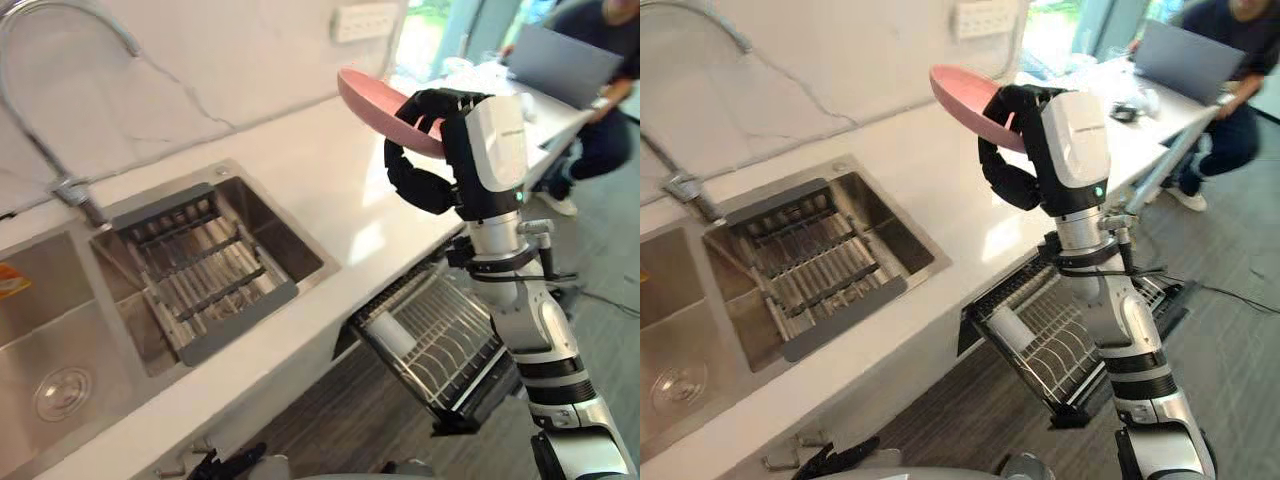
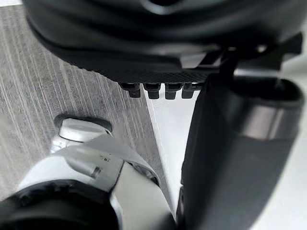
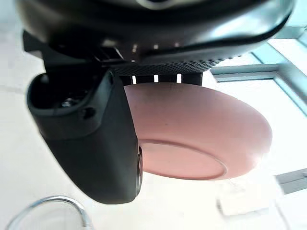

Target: Walk over to the sink, pick up the cup, carry it to the dishwasher, place the cup inside the dishwasher, then close the dishwasher door

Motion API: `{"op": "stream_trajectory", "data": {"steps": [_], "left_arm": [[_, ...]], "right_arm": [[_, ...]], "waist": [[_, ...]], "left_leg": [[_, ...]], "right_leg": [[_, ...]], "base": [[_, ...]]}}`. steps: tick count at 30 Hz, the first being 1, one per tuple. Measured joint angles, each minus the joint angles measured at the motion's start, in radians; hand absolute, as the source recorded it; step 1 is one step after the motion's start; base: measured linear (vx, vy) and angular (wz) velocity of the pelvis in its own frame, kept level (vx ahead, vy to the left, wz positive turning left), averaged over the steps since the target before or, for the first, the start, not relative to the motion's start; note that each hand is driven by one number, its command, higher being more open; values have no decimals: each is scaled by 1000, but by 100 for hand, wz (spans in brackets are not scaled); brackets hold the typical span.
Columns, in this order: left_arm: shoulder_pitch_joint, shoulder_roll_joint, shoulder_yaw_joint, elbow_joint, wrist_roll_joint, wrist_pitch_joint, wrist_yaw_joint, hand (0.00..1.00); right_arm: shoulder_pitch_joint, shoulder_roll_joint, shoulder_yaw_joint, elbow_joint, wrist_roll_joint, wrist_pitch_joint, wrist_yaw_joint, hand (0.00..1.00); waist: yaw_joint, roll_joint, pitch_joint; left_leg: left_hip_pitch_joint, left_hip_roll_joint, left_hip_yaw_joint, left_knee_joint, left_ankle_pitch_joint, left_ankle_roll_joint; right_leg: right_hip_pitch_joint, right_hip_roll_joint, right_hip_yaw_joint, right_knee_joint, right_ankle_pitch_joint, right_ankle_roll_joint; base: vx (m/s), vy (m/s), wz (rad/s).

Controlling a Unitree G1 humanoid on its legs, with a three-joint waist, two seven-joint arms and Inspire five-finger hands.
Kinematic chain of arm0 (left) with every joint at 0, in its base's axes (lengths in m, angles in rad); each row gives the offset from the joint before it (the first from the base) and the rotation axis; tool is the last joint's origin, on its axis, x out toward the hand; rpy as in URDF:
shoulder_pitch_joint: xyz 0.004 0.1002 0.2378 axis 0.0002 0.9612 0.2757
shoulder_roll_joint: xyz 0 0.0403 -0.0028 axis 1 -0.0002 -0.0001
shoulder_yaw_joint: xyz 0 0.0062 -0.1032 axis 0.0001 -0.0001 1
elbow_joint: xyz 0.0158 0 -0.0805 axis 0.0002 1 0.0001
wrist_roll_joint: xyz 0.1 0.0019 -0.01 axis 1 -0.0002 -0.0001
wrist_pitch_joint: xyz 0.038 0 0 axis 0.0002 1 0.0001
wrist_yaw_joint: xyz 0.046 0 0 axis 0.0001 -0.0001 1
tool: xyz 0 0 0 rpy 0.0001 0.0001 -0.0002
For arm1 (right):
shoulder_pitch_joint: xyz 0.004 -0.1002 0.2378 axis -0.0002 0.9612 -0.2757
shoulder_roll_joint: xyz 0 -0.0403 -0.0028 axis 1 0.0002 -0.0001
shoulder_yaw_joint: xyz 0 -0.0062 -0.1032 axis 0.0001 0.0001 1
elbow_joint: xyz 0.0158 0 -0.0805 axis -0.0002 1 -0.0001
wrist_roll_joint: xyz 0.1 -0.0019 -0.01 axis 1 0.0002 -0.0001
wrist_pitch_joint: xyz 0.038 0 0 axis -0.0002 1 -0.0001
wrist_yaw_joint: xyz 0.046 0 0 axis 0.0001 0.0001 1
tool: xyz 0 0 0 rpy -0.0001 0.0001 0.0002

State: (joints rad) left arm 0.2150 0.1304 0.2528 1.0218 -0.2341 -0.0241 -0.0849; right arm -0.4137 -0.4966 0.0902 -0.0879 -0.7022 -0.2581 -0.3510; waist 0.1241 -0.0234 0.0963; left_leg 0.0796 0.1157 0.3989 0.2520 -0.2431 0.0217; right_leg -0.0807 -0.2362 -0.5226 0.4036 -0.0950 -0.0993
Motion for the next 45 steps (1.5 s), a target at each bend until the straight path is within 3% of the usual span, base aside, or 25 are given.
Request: {"op": "stream_trajectory", "data": {"steps": [2, 5, 8, 11, 16, 21, 26, 30, 34, 39, 45], "left_arm": [[-11, 13, 2, 8, -2, 18, 2, 100], [-8, 3, 15, 23, -19, 22, 10, 100], [-9, 7, 12, 31, 34, -7, 9, 100], [-9, -22, 14, 35, 41, -29, 10, 100], [-1, -37, 14, 36, 78, -51, 15, 100], [6, -36, 12, 36, 78, -52, 8, 100], [-5, -34, 6, 27, 78, -59, -14, 100], [-14, -32, -17, -18, 66, -60, -31, 100], [-42, -28, -37, -50, 31, -59, -46, 100], [-74, -32, -47, -83, -7, -61, -47, 100], [-135, -30, -86, -87, -63, -55, -53, 100]], "right_arm": [[-3, -2, 2, 3, 2, 6, 17, 0], [35, -24, -9, -8, 18, 24, 54, 0], [117, -25, -34, -25, 32, 26, 99, 0], [201, -24, -76, -35, 32, 31, 127, 0], [273, -2, -131, -19, 31, 42, 148, 0], [326, 57, -194, 38, 9, 65, 155, 0], [321, 73, -193, 147, -15, 95, 154, 0], [277, 110, -178, 328, -39, 141, 130, 0], [192, 109, -139, 435, -38, 149, 117, 0], [92, 108, -82, 584, -36, 191, 67, 0], [-77, 22, -34, 719, -26, 236, 1, 0]], "waist": [[-2, -23, 1], [-13, -12, -1], [-33, -13, -5], [-37, -3, -11], [-43, 10, -20], [-46, 8, -24], [-42, 9, -21], [-28, 11, 35], [-22, 14, 106], [3, 26, 191], [5, 66, 278]], "left_leg": [[-1, -3, 46, 10, 0, 0], [10, 16, 77, 35, 0, -1], [27, 29, 75, 26, 13, -21], [39, 30, 70, -4, 39, -52], [51, 17, 43, -27, 85, -75], [37, 0, -7, -82, 91, -80], [-50, -22, -46, -106, 96, -79], [-90, -51, -74, -120, 109, -60], [-168, -68, -89, -110, 128, -36], [-222, -72, -100, -103, 147, -35], [-292, -79, -110, -70, 159, -17]], "right_leg": [[23, 12, 1, -96, 2, 56], [85, 60, 11, -224, 31, 102], [158, 109, 17, -371, 78, 172], [202, 144, 16, -478, 124, 160], [215, 140, 11, -488, 128, 157], [190, 136, -11, -489, 135, 158], [101, 121, -30, -489, 173, 159], [67, 94, -45, -494, 210, 162], [1, 73, -49, -495, 239, 155], [-46, 68, -56, -495, 256, 141], [-98, 60, -61, -495, 284, 129]], "base": [[-10, -149, -103], [-13, -145, -49], [-3, -159, -15], [-16, -128, -6], [10, 10, 3], [-22, 116, 14], [-90, 143, 14], [-135, 125, 17], [-199, 79, 13], [-160, 27, 7], [-64, 61, 4]]}}
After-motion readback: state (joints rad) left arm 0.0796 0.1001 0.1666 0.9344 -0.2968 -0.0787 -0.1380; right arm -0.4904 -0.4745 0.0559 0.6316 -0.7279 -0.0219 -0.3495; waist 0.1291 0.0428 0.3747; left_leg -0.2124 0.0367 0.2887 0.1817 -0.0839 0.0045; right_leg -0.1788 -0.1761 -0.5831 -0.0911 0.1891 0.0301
